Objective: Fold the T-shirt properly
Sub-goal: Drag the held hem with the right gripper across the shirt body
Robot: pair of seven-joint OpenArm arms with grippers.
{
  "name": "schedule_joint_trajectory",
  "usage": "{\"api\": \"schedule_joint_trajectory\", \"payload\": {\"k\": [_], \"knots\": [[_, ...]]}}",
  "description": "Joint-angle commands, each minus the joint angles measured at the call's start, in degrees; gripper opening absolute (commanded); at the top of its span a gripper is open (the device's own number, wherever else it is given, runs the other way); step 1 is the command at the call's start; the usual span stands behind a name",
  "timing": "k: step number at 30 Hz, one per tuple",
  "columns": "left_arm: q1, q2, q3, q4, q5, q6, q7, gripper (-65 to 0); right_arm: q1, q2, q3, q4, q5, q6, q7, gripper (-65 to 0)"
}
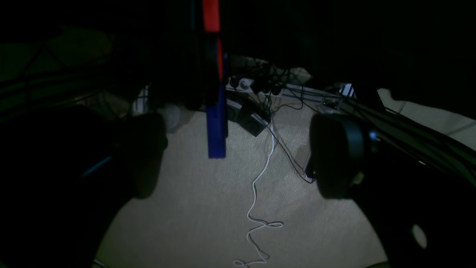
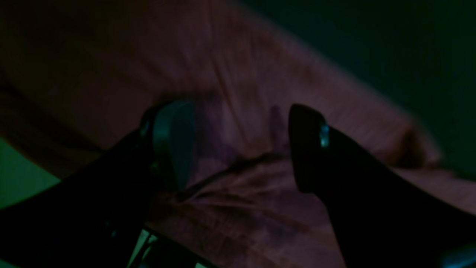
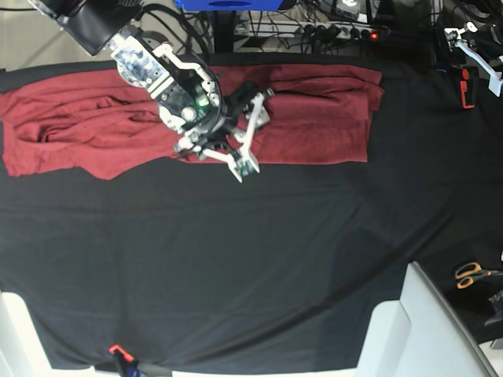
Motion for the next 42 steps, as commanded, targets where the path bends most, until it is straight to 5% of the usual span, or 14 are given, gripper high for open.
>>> {"api": "schedule_joint_trajectory", "payload": {"k": [1,9,15,26,42], "knots": [[0.3,-1.2,-0.5,0.8,-0.3,-0.3,-0.5,-6.3,0.9,-0.4,0.1,0.4,0.1,0.1,2.1,-27.9],[0.2,-1.2,-0.5,0.8,-0.1,-0.3,-0.5,-6.3,0.5,-0.4,0.0,-1.8,0.1,0.1,3.9,-30.0],[0.0,-1.2,-0.5,0.8,0.0,-0.3,-0.5,-6.3,0.0,-0.4,0.0,0.2,0.1,0.1,3.6,-58.5],[-0.2,-1.2,-0.5,0.8,0.0,-0.3,-0.5,-6.3,-2.9,-0.2,-2.2,8.7,0.1,0.1,-0.2,-65.0],[-1.1,-1.2,-0.5,0.7,0.0,-0.3,-0.5,-6.3,-1.3,0.1,-12.9,14.1,-0.2,0.1,-1.4,-65.0]]}}
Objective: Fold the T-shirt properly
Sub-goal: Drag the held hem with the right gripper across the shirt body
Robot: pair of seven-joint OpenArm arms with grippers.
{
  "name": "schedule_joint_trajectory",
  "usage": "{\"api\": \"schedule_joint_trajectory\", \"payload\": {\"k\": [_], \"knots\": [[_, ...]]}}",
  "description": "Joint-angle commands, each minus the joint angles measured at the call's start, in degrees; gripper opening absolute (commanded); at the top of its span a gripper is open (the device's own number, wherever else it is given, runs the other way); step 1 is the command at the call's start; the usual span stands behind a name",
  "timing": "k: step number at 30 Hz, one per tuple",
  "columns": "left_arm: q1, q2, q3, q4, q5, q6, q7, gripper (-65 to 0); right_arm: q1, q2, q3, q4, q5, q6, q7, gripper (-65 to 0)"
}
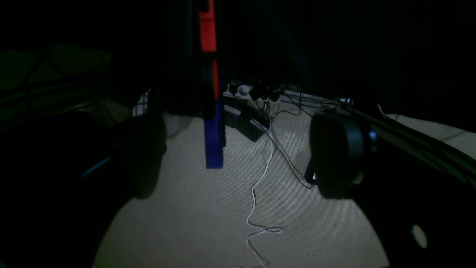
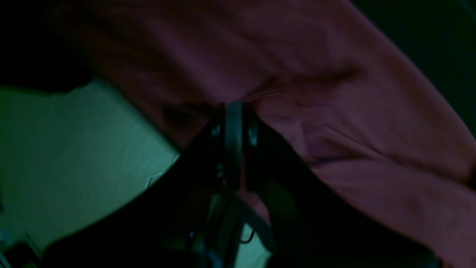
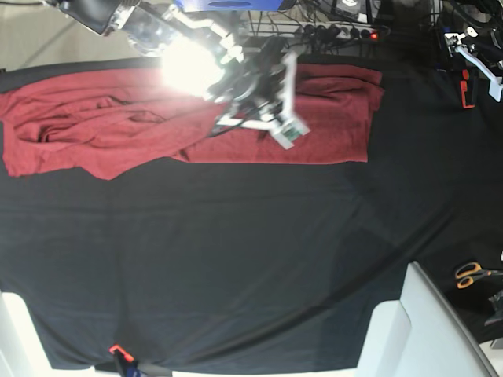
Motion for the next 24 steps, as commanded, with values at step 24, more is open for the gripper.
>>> {"api": "schedule_joint_trajectory", "payload": {"k": [24], "knots": [[0.2,-1.2,-0.4,0.8,-0.3,-0.3,-0.5,-6.3,11.2,-4.2,-19.3,1.1,0.1,0.0,1.1,-65.0]]}}
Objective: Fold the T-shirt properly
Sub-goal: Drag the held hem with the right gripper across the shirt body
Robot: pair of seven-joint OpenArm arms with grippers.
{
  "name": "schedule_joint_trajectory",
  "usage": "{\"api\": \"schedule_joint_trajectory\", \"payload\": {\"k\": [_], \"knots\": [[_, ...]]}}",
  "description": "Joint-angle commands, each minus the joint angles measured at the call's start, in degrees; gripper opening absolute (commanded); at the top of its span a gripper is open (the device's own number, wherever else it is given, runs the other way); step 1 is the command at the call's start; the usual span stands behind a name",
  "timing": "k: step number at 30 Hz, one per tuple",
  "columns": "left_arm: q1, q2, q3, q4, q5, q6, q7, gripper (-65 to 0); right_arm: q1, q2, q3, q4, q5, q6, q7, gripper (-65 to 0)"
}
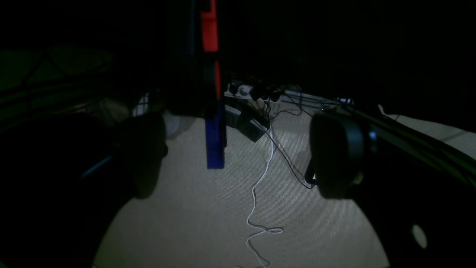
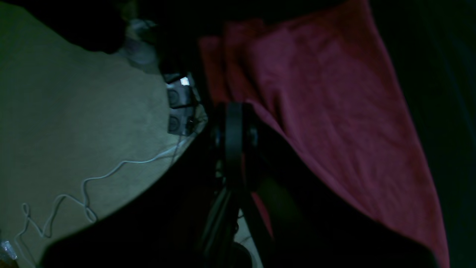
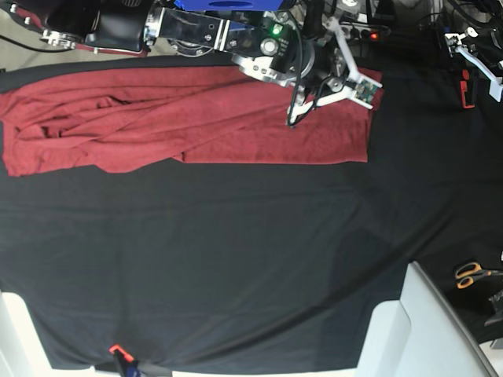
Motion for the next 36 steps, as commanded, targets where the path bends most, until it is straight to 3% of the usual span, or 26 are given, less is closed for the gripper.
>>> {"api": "schedule_joint_trajectory", "payload": {"k": [1,9,22,36], "knots": [[0.2,-1.2,-0.4,0.7,-0.4,-0.3,-0.5,-6.3,1.1,-0.8,0.3,1.0,0.0,-0.1,1.1,-65.0],[0.5,-1.2,-0.4,0.7,-0.4,-0.3,-0.5,-6.3,2.6,-0.9,0.2,1.6,0.0,-0.2,1.4,-65.0],[0.6,-1.9,-0.5,1.1,-0.1,-0.3,-0.5,-6.3,4.4,-0.9,-1.3,0.9,0.0,0.1,10.0,-65.0],[0.4,-1.7,-0.5,1.1,-0.1,-0.3,-0.5,-6.3,8.3,-3.8,-3.7,-6.8,0.1,-0.2,15.1,-65.0]]}}
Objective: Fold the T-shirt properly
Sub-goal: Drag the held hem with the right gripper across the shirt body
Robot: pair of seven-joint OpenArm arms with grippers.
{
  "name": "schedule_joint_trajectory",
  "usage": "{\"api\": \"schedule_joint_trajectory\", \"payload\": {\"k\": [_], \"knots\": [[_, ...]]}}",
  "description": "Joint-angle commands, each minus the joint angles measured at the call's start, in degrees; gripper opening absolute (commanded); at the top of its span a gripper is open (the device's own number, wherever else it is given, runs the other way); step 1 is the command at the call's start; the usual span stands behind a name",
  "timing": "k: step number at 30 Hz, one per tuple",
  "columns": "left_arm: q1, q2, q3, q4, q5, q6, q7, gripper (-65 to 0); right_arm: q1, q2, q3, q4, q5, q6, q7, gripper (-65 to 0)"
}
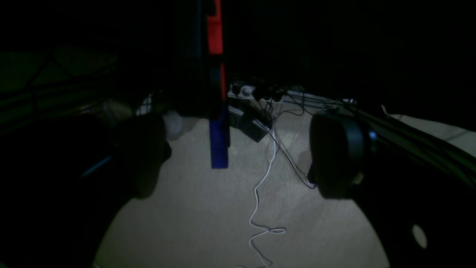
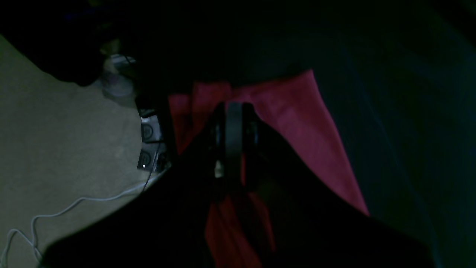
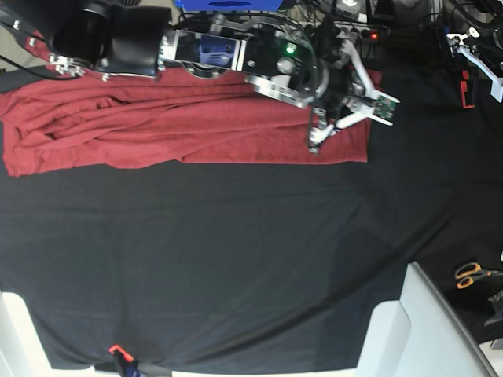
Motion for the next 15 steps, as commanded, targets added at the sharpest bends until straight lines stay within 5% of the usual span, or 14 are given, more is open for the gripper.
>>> {"api": "schedule_joint_trajectory", "payload": {"k": [1,15], "knots": [[0.2,-1.2,-0.5,0.9,-0.2,-0.3,-0.5,-6.3,1.2,-1.4,0.4,0.0,-0.3,-0.3,1.6,-65.0],[0.2,-1.3,-0.5,0.6,-0.2,-0.3,-0.5,-6.3,5.0,-5.5,0.2,-7.9,-0.2,-0.3,4.2,-65.0]]}}
